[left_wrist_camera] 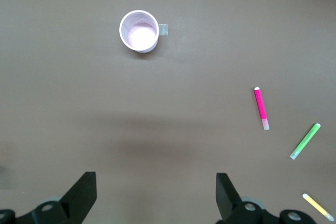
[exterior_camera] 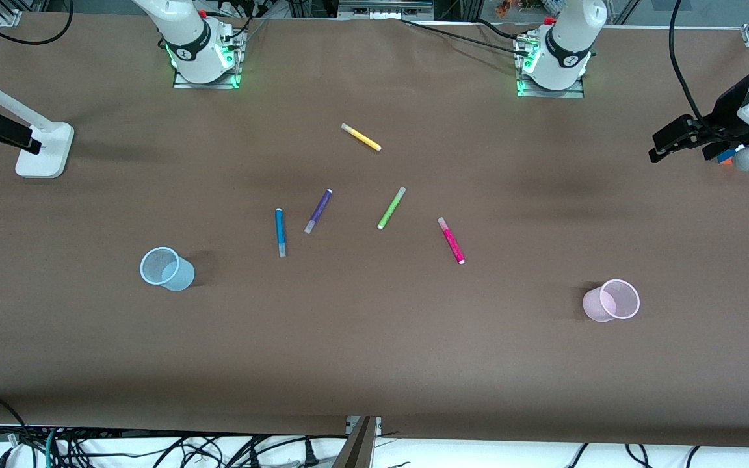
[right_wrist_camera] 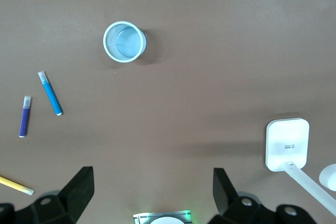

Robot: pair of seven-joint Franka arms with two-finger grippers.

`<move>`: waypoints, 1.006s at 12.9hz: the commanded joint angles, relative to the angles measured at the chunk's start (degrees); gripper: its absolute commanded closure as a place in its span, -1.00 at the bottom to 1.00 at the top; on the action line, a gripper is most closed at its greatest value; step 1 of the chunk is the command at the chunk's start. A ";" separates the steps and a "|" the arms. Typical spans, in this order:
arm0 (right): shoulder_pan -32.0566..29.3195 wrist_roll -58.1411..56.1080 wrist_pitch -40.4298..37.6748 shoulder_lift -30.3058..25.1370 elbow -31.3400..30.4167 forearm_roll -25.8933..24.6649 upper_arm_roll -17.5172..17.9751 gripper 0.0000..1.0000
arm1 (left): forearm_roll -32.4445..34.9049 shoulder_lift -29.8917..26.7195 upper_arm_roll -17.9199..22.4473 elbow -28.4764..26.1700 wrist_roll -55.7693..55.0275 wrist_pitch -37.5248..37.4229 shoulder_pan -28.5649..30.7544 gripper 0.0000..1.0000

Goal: Place pink and blue markers in matching cups
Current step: 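Move the left gripper toward the pink marker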

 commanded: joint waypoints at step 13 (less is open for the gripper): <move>-0.33 0.57 0.89 1.43 1.64 1.34 0.28 -1.00 | -1.41 4.96 -5.73 0.51 -1.21 -1.22 -2.80 -1.00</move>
